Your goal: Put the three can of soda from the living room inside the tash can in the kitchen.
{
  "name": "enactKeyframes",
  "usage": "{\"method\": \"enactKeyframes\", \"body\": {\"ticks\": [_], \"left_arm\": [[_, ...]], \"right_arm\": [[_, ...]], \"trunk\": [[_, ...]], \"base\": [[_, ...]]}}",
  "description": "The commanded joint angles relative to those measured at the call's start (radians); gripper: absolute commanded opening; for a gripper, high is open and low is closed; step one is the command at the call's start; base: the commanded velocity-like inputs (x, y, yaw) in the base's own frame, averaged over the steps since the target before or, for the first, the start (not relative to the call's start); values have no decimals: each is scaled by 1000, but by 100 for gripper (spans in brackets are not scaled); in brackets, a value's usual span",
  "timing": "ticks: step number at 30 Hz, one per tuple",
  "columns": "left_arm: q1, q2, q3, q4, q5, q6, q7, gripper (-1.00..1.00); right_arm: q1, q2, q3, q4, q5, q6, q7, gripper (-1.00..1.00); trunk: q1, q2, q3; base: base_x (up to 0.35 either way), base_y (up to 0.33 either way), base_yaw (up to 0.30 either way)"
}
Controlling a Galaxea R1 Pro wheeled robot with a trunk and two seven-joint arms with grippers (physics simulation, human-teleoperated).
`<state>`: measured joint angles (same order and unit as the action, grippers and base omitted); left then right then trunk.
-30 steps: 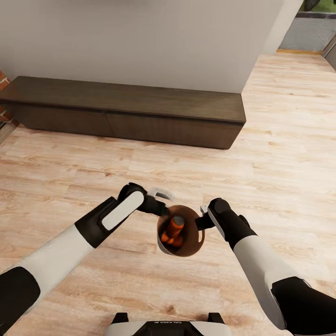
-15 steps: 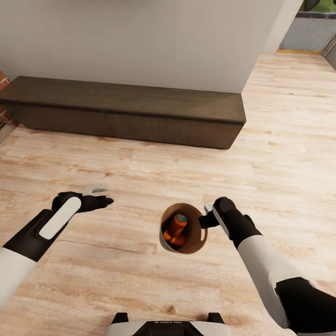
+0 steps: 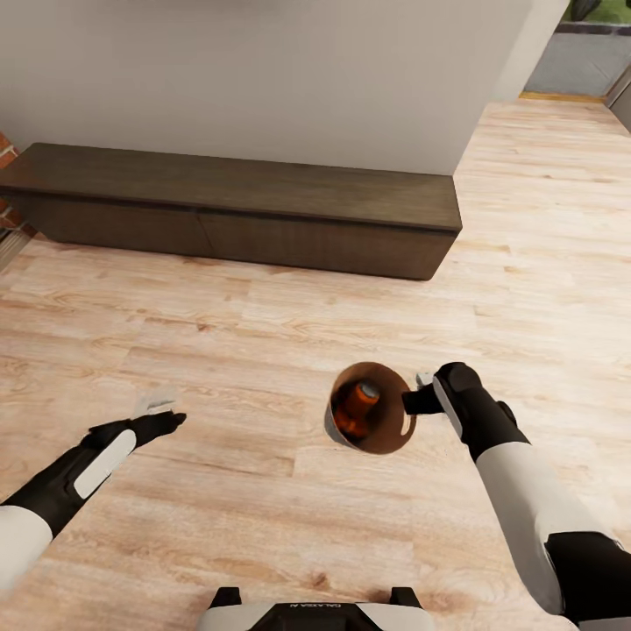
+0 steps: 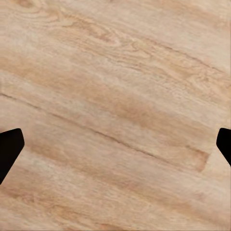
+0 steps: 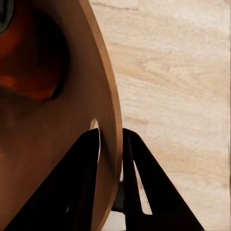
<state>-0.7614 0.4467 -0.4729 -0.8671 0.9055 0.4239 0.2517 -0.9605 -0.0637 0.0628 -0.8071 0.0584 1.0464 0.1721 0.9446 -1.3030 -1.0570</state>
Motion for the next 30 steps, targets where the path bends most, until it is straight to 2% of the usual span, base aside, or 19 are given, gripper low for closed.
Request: {"method": "enactKeyframes", "body": {"ticks": [1, 5, 7, 13, 22, 23, 30], "left_arm": [[11, -1, -1, 3, 0, -11, -3, 100], [59, -2, -2, 1, 0, -52, -11, 100], [78, -4, -1, 0, 0, -72, -13, 100], [96, -6, -1, 9, 1, -102, -54, 100], [164, -6, -1, 10, 1, -215, -100, 100], [180, -6, -1, 14, 1, -255, -104, 100], [187, -10, -1, 17, -1, -291, -103, 100]], "right_arm": [[3, -5, -1, -9, -15, 1, 6, -100], [40, -19, -4, -25, -15, -56, 5, -100], [77, -25, -9, -31, -15, -112, 5, -100], [156, -28, -47, -49, -17, -218, 6, -100], [221, -32, -63, -87, -15, -281, 8, -100], [258, -32, -64, -107, -15, -355, 8, -100], [281, -29, -65, -133, -19, -405, 10, -100]], "trunk": [[0, 0, 0], [0, 0, 0], [0, 0, 0], [0, 0, 0], [0, 0, 0], [0, 0, 0], [0, 0, 0]], "base": [[0, 0, 0], [0, 0, 0], [0, 0, 0], [0, 0, 0], [0, 0, 0], [0, 0, 0], [0, 0, 0]]}}
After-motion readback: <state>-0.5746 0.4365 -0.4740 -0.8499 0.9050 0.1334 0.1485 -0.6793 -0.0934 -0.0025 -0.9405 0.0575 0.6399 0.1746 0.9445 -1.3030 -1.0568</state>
